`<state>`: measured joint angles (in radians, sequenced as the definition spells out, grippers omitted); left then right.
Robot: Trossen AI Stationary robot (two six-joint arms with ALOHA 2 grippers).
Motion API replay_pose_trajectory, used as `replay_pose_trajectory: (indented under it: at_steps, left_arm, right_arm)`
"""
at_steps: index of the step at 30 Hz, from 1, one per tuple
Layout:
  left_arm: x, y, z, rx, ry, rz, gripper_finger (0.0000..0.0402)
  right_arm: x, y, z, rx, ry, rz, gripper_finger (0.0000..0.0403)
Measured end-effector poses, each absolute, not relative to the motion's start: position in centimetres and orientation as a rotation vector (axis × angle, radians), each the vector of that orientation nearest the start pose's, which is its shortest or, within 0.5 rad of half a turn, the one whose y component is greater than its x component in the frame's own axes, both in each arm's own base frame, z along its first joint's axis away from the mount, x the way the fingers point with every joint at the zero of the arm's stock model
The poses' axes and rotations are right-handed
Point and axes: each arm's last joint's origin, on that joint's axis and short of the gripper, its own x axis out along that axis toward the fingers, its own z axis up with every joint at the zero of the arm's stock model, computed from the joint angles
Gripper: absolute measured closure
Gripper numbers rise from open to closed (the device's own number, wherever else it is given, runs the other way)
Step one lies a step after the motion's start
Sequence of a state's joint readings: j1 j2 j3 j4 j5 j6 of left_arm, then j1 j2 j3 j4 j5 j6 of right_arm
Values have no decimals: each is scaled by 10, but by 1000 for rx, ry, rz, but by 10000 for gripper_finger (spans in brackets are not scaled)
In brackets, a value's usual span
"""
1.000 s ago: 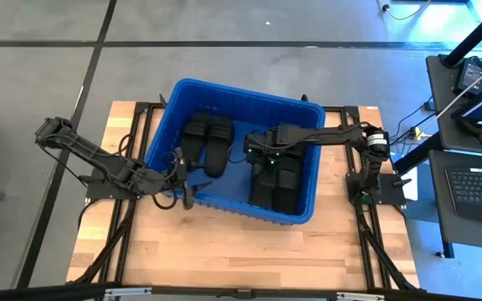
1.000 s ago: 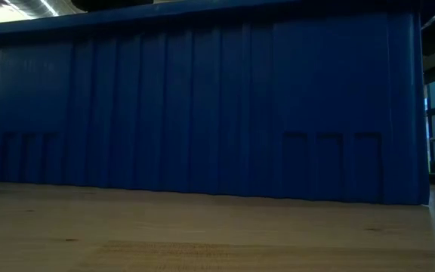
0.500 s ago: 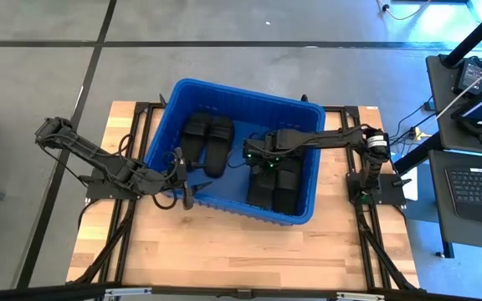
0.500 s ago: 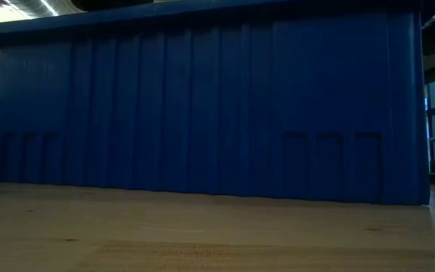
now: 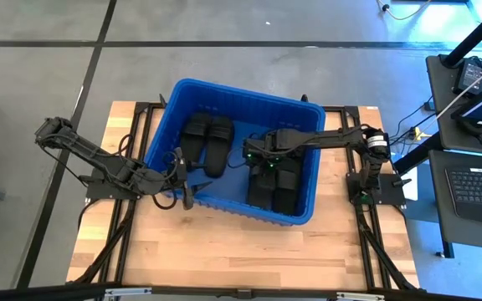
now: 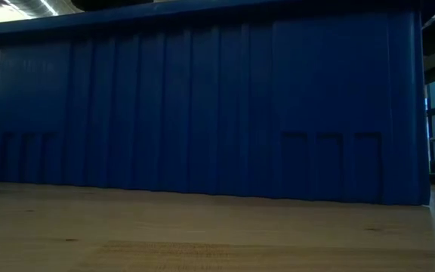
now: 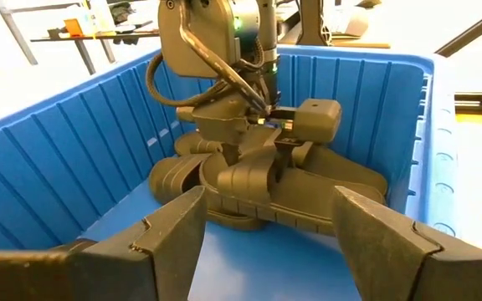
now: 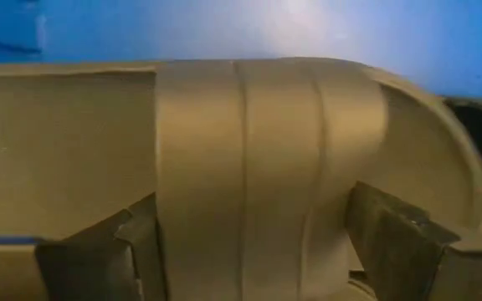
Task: Pick and place slides into bin
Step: Put the black slide into the blue bin
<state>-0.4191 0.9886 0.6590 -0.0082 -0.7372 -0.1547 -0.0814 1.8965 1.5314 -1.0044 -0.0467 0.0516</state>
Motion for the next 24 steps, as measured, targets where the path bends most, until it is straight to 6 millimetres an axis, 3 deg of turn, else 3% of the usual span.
replay_pose_trajectory:
  at_steps: [24]
  left_arm:
    - [200,-68,272,43,262,335,153]
  right_arm:
    - [368,-25,226,80,1422,-112,107]
